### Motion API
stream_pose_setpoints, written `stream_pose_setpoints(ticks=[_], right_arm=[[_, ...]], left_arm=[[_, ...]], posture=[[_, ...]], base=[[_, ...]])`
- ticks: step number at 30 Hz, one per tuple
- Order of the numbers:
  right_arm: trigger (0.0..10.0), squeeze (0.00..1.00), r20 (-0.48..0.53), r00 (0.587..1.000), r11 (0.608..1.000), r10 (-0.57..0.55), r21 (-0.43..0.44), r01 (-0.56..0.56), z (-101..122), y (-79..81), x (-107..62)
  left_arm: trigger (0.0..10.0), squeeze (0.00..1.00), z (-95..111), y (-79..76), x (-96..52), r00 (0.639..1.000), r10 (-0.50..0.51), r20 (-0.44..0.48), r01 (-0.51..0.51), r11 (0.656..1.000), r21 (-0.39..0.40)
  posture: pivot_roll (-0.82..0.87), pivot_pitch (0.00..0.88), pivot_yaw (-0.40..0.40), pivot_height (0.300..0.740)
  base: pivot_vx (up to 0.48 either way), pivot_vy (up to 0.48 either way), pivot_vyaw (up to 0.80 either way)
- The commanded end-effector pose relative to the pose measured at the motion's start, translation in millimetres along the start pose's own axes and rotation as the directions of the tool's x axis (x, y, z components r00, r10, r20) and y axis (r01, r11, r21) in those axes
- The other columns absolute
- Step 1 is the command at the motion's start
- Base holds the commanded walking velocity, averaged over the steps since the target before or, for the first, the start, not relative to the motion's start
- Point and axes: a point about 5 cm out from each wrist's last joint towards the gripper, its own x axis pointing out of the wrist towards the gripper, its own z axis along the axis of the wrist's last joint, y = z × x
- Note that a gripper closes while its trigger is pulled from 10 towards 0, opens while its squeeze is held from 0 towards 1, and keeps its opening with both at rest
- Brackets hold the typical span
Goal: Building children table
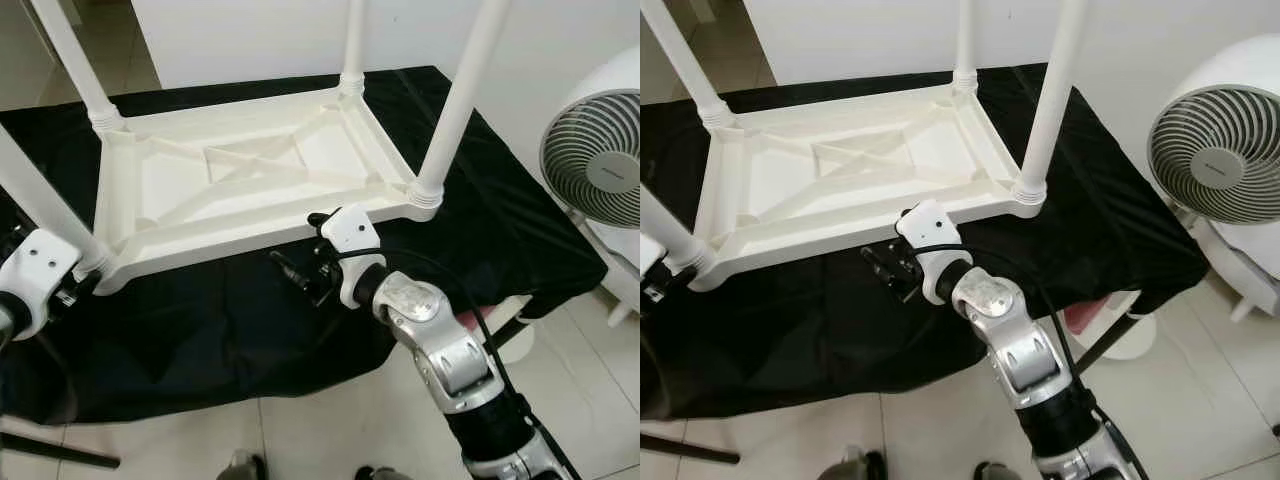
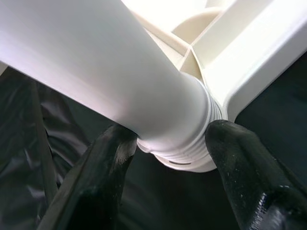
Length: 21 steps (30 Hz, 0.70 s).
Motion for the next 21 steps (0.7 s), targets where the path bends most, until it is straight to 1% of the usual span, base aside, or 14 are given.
stream_pose_setpoints(ticks=[1,2,3,4,5,7,8,9,10,14,16,17,19,21], right_arm=[[10.0,0.00,0.011,1.000,1.000,0.010,0.002,-0.010,2.7,1.1,0.1],[10.0,0.00,0.012,1.000,1.000,0.009,0.003,-0.009,3.2,1.2,0.0],[10.0,0.00,0.012,1.000,1.000,0.006,0.003,-0.006,3.2,0.8,-0.4],[10.0,0.00,0.012,1.000,1.000,0.006,0.003,-0.006,3.2,0.8,-0.4],[10.0,0.00,0.011,1.000,1.000,0.004,0.003,-0.004,3.1,0.6,-0.5],[10.0,0.00,0.007,1.000,1.000,0.003,0.003,-0.003,1.9,0.8,-0.9],[10.0,0.00,0.007,1.000,1.000,0.003,0.003,-0.003,1.9,0.8,-0.9],[10.0,0.00,0.006,1.000,1.000,0.004,0.004,-0.004,1.4,1.2,-1.1],[10.0,0.00,0.003,1.000,1.000,0.003,0.002,-0.003,0.7,1.1,-1.4],[10.0,0.00,0.002,1.000,1.000,-0.002,0.002,0.002,0.2,0.0,-1.7],[10.0,0.00,0.002,1.000,1.000,-0.005,0.004,0.005,0.0,-0.5,-1.9],[10.0,0.00,0.002,1.000,1.000,-0.005,0.004,0.005,0.0,-0.5,-1.9],[10.0,0.00,0.003,1.000,1.000,-0.005,0.004,0.005,0.2,-0.3,-1.5],[10.0,0.00,0.004,1.000,1.000,-0.004,0.004,0.004,0.6,0.1,-0.9]], left_arm=[[10.0,0.00,6.1,17.9,1.0,0.982,0.187,0.034,-0.185,0.981,-0.062],[10.0,0.00,6.0,18.4,1.1,0.982,0.183,0.043,-0.179,0.980,-0.084],[10.0,0.00,8.3,18.6,2.3,0.981,0.181,0.069,-0.169,0.974,-0.152],[10.0,0.00,8.3,18.6,2.3,0.981,0.181,0.069,-0.169,0.974,-0.152],[10.0,0.00,10.0,18.3,3.2,0.979,0.185,0.085,-0.166,0.967,-0.195],[10.0,0.00,18.1,9.8,6.5,0.981,0.103,0.163,-0.044,0.944,-0.327],[10.0,0.00,18.1,9.8,6.5,0.981,0.103,0.163,-0.044,0.944,-0.327],[10.0,0.00,22.6,2.6,6.1,0.976,0.025,0.216,0.052,0.937,-0.345],[10.0,0.00,29.4,-6.6,5.1,0.956,-0.083,0.281,0.174,0.932,-0.317],[10.0,0.00,32.2,0.2,13.7,0.963,0.000,0.269,0.099,0.929,-0.356],[10.0,0.00,32.1,6.8,24.4,0.970,0.107,0.219,-0.004,0.905,-0.425],[10.0,0.00,32.1,6.8,24.4,0.970,0.107,0.219,-0.004,0.905,-0.425],[10.0,0.00,34.4,7.0,29.8,0.966,0.152,0.210,-0.038,0.883,-0.468],[10.0,0.00,36.4,3.5,34.1,0.966,0.153,0.209,-0.031,0.869,-0.494]], posture=[[-0.04,0.143,0.058,0.740],[-0.04,0.143,0.058,0.740],[-0.04,0.142,0.057,0.740],[-0.04,0.142,0.057,0.740],[-0.04,0.142,0.057,0.740],[-0.04,0.139,0.055,0.740],[-0.04,0.139,0.055,0.740],[-0.05,0.136,0.054,0.740],[-0.05,0.135,0.054,0.740],[-0.05,0.135,0.054,0.740],[-0.05,0.133,0.053,0.740],[-0.05,0.133,0.053,0.740],[-0.05,0.133,0.053,0.740],[-0.05,0.134,0.051,0.740]], base=[[0.000,0.000,0.00],[0.000,0.000,0.00],[0.000,0.000,0.00],[0.000,0.000,0.00],[0.000,0.000,0.00],[0.000,0.000,0.00],[0.000,0.000,0.00],[0.000,0.000,0.00],[0.000,0.000,0.00],[0.000,0.000,0.00],[0.000,0.000,0.00],[0.000,0.000,0.00],[0.000,0.000,0.00],[0.000,0.000,0.00]])
